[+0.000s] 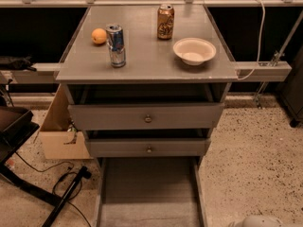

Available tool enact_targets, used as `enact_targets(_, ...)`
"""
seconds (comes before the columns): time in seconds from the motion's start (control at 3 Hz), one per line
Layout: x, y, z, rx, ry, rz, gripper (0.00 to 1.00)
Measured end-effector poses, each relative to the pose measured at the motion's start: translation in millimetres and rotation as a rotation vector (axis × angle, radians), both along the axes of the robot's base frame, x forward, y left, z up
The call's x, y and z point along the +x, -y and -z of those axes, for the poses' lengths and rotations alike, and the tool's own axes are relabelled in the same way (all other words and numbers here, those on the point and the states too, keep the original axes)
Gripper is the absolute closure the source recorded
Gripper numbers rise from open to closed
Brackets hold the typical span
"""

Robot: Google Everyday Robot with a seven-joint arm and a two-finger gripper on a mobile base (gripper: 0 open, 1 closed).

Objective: Close bottom drawer

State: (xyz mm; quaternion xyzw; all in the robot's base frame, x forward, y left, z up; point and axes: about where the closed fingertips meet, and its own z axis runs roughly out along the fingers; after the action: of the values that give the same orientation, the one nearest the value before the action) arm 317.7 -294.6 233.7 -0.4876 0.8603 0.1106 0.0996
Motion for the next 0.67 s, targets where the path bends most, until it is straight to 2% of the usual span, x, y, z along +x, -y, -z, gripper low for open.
enact_targets(0.33,-27.4,-11.3,29.5,0.031,-0.05,-0.006,1.0)
enact_targets(0.67,-76.6,-28.7,71.8,0.125,-0.099,0.002,1.0)
